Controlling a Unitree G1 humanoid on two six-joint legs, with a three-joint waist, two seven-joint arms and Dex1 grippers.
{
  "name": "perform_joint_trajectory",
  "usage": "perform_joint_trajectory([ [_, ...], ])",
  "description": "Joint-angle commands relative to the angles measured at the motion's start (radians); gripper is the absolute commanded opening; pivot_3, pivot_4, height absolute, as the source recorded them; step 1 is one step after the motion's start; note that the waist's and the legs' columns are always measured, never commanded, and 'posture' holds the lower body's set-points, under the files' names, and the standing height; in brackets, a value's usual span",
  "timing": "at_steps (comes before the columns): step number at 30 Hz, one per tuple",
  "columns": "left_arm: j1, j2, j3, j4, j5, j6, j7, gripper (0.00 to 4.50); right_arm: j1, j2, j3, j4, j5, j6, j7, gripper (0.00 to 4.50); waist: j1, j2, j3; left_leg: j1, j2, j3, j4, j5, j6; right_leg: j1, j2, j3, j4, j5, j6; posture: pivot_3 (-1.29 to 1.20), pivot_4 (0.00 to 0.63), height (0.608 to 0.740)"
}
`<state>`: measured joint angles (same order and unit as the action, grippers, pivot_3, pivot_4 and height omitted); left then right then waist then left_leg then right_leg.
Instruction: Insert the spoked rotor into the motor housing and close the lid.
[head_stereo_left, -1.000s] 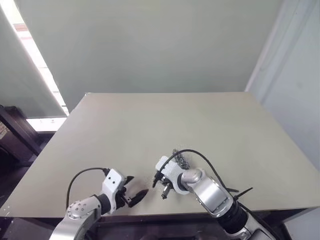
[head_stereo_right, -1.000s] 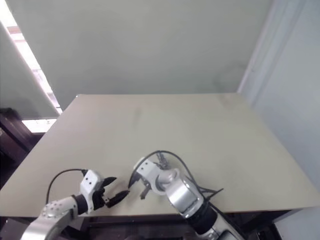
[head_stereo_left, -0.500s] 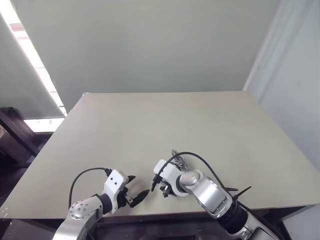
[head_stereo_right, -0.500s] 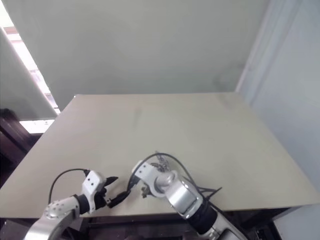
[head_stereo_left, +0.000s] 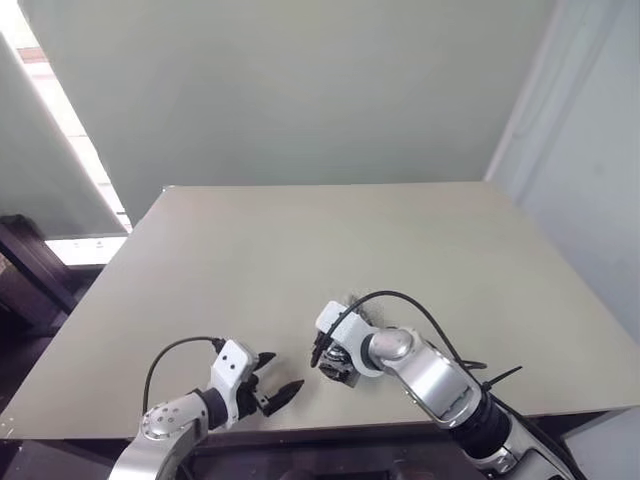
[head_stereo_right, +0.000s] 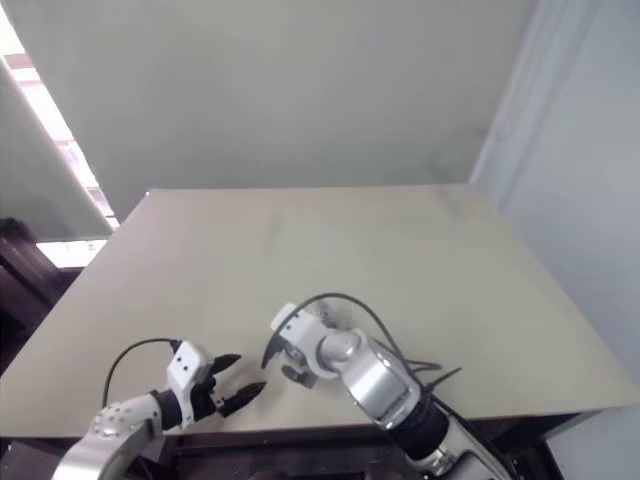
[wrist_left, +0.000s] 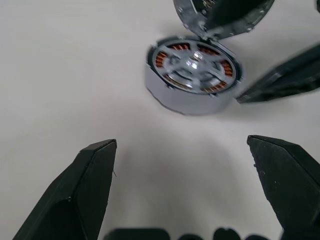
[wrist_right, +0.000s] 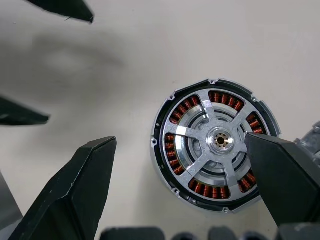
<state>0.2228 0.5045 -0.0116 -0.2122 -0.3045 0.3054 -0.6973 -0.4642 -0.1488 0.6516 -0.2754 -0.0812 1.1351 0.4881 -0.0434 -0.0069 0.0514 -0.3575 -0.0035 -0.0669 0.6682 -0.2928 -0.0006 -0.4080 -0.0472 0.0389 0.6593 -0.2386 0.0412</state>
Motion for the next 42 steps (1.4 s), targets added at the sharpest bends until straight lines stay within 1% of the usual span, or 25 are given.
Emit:
perform_joint_trajectory([
  [1, -0.012, 0.008, 0.021, -0.011, 0.007, -0.028, -0.001, 4.50, -0.014, -0.019, -0.013, -0.056, 0.016, -0.015, 0.004, 4.47, 0.000, 0.000, 0.000, 0.000, 0.000, 0.000, 0.000, 0.000, 0.000, 0.000, 0.000, 0.000, 0.000, 0.000, 0.000, 0.00, 0.000, 0.740],
  [3, -0.003, 0.020, 0.013, -0.021, -0.009, -0.014, -0.028, 4.50, -0.010, -0.045, -0.002, -0.071, 0.025, -0.038, 0.019, 4.47, 0.000, 0.000, 0.000, 0.000, 0.000, 0.000, 0.000, 0.000, 0.000, 0.000, 0.000, 0.000, 0.000, 0.000, 0.000, 0.00, 0.000, 0.740],
  [6, 0.004, 0.014, 0.025, -0.024, -0.017, -0.023, -0.032, 3.93, -0.003, -0.114, 0.027, -0.094, 0.018, -0.105, 0.045, 4.50, 0.000, 0.000, 0.000, 0.000, 0.000, 0.000, 0.000, 0.000, 0.000, 0.001, 0.000, 0.000, 0.000, 0.000, 0.000, 0.00, 0.000, 0.740],
  [8, 0.003, 0.012, 0.035, -0.024, -0.028, -0.013, -0.031, 3.31, 0.006, -0.175, 0.046, -0.100, 0.007, -0.180, 0.068, 4.50, 0.000, 0.000, 0.000, 0.000, 0.000, 0.000, 0.001, 0.000, 0.000, 0.001, 0.000, 0.000, 0.000, 0.000, 0.000, 0.00, 0.000, 0.740],
  [9, 0.003, 0.010, 0.042, -0.026, -0.039, -0.002, -0.028, 2.89, 0.013, -0.211, 0.052, -0.103, 0.006, -0.216, 0.086, 4.50, 0.000, 0.000, 0.000, 0.000, 0.000, 0.000, 0.001, 0.000, 0.000, 0.001, 0.000, 0.000, 0.000, 0.000, 0.000, 0.00, 0.000, 0.740],
  [11, 0.001, 0.005, 0.053, -0.027, -0.057, 0.010, -0.021, 2.21, 0.025, -0.268, 0.061, -0.101, 0.003, -0.295, 0.119, 4.50, 0.000, 0.000, 0.000, 0.000, 0.000, 0.000, 0.001, 0.000, 0.000, 0.001, 0.000, 0.000, 0.000, 0.000, 0.000, 0.00, 0.000, 0.740],
  [14, -0.011, -0.010, 0.073, -0.026, -0.084, 0.036, -0.011, 1.10, 0.034, -0.323, 0.071, -0.078, -0.009, -0.413, 0.155, 4.50, 0.000, 0.000, 0.000, 0.000, 0.000, 0.000, 0.001, 0.000, 0.000, 0.001, 0.000, 0.000, -0.001, 0.000, 0.000, 0.00, 0.000, 0.740],
  [17, -0.020, -0.011, 0.077, -0.022, -0.083, 0.043, -0.007, 0.06, 0.031, -0.347, 0.094, -0.029, -0.044, -0.522, 0.176, 4.50, -0.002, -0.001, 0.000, 0.001, 0.001, 0.001, 0.001, 0.000, 0.000, 0.001, 0.000, 0.000, 0.000, 0.000, 0.000, 0.00, 0.000, 0.740],
  [22, -0.033, -0.002, 0.077, -0.017, -0.068, 0.049, 0.004, 0.02, 0.018, -0.335, 0.119, 0.079, -0.101, -0.685, 0.207, 4.50, 0.000, -0.001, 0.000, 0.001, 0.001, 0.001, 0.001, 0.000, 0.000, 0.002, 0.001, 0.000, 0.000, 0.000, 0.000, 0.00, 0.000, 0.740],
  [30, -0.030, 0.007, 0.085, -0.028, -0.062, 0.054, 0.007, 0.02, -0.004, -0.291, 0.131, 0.264, -0.199, -0.841, 0.232, 4.50, 0.001, -0.001, 0.000, 0.001, 0.000, 0.001, 0.002, 0.000, 0.000, 0.002, 0.001, 0.000, 0.000, 0.000, 0.000, 0.00, 0.000, 0.740],
  [34, -0.025, 0.009, 0.088, -0.034, -0.063, 0.054, 0.010, 0.00, -0.003, -0.269, 0.118, 0.307, -0.222, -0.875, 0.236, 3.65, 0.001, -0.001, -0.001, 0.001, 0.001, 0.001, 0.002, 0.000, 0.000, 0.002, 0.001, 0.000, 0.000, 0.000, -0.001, 0.00, 0.000, 0.740],
  [36, -0.023, 0.009, 0.089, -0.036, -0.063, 0.054, 0.013, 0.00, 0.000, -0.260, 0.115, 0.322, -0.232, -0.873, 0.239, 2.87, 0.000, -0.001, -0.001, 0.002, 0.001, 0.001, 0.002, 0.000, 0.000, 0.003, 0.001, 0.000, 0.000, 0.001, -0.001, 0.00, 0.000, 0.740],
  [42, -0.026, 0.010, 0.089, -0.042, -0.064, 0.053, 0.018, 0.00, 0.009, -0.231, 0.090, 0.342, -0.253, -0.880, 0.234, 0.86, -0.002, -0.001, -0.001, 0.004, 0.002, 0.001, 0.002, 0.000, 0.000, 0.004, 0.002, 0.001, 0.000, 0.001, -0.002, 0.00, 0.000, 0.740],
])
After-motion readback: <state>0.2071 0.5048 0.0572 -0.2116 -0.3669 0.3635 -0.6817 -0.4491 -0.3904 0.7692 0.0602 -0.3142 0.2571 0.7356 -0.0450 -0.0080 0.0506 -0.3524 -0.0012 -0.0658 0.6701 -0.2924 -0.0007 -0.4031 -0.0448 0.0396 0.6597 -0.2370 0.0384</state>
